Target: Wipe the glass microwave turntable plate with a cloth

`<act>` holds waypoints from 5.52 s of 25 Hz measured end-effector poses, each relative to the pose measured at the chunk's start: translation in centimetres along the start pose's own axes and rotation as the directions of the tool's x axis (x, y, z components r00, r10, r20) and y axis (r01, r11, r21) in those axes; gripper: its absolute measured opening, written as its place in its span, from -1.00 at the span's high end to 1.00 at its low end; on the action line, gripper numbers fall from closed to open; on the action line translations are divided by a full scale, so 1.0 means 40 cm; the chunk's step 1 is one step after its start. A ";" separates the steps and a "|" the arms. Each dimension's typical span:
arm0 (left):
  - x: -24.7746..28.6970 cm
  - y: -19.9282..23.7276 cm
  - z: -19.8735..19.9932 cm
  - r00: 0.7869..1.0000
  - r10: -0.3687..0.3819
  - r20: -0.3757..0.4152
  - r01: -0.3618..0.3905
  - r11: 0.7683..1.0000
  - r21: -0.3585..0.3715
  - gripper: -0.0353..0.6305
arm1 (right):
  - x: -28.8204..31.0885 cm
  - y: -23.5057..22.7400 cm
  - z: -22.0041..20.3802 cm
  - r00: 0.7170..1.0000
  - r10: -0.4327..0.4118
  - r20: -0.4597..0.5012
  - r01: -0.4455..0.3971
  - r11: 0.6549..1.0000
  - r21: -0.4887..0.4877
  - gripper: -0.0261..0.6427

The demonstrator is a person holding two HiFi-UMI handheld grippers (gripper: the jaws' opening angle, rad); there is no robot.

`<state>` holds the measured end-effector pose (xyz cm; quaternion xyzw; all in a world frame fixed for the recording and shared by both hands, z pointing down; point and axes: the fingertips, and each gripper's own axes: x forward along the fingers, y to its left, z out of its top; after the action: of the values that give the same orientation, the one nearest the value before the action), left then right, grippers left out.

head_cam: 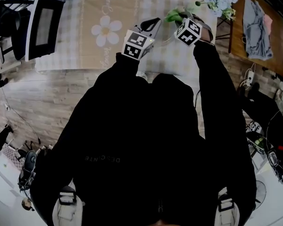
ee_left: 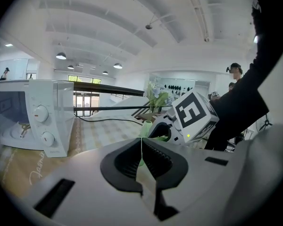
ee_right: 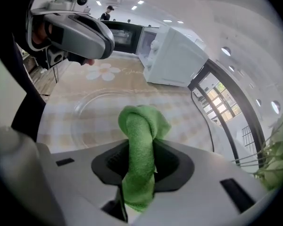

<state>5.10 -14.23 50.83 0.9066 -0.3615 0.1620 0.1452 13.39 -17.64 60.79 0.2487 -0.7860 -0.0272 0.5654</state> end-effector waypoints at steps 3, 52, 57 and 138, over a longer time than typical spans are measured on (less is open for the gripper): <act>0.023 0.014 0.009 1.000 0.009 -0.006 -0.009 1.000 -0.001 0.83 | 0.028 -0.033 0.008 1.000 -0.008 0.001 0.008 1.000 -0.014 0.54; 0.048 0.007 -0.023 0.996 -0.075 -0.049 0.075 0.997 -0.001 0.83 | 0.039 0.381 -0.048 0.955 0.270 -0.120 -0.282 0.955 -0.093 0.61; 0.007 -0.013 -0.032 0.995 -0.085 -0.045 0.085 0.996 0.009 0.83 | 0.013 0.442 -0.054 0.944 0.304 -0.129 -0.315 0.946 -0.071 0.61; -0.555 -0.199 0.384 0.894 -0.269 0.358 0.200 0.956 0.216 0.83 | -0.845 0.187 0.394 0.497 -0.424 0.757 -0.130 0.826 0.549 0.62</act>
<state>-1.62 -1.02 26.89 0.9669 -0.2550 -0.0062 0.0107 4.49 -0.59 27.98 0.4197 -0.9073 0.0253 0.0026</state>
